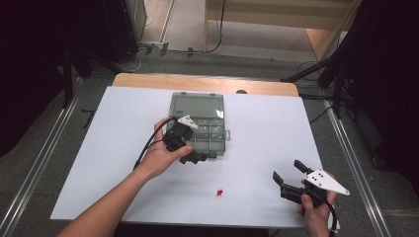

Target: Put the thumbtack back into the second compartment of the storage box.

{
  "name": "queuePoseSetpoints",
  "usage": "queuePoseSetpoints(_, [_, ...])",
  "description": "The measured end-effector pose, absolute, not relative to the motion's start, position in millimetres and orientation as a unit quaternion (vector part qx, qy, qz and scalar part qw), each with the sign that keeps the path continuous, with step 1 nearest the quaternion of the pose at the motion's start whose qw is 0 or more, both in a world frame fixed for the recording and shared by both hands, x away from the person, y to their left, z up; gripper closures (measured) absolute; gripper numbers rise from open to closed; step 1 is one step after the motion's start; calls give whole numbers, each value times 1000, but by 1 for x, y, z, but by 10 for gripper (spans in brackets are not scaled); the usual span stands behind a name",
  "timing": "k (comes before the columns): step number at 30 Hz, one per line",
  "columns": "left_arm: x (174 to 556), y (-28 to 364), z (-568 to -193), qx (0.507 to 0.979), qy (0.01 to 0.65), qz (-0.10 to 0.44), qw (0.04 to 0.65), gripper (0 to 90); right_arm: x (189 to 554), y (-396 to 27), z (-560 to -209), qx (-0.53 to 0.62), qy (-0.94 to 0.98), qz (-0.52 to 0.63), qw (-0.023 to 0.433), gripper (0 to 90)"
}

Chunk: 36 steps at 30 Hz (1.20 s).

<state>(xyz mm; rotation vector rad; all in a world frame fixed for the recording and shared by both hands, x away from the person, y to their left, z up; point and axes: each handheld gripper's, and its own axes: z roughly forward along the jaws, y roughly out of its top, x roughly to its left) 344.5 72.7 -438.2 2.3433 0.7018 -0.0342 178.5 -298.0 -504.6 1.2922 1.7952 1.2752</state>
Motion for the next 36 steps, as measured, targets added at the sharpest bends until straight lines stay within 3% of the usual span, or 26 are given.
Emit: queuePoseSetpoints(36, [279,45,-466,921,228,-40,313,0,177,-298,-502,477,673,487,285,3])
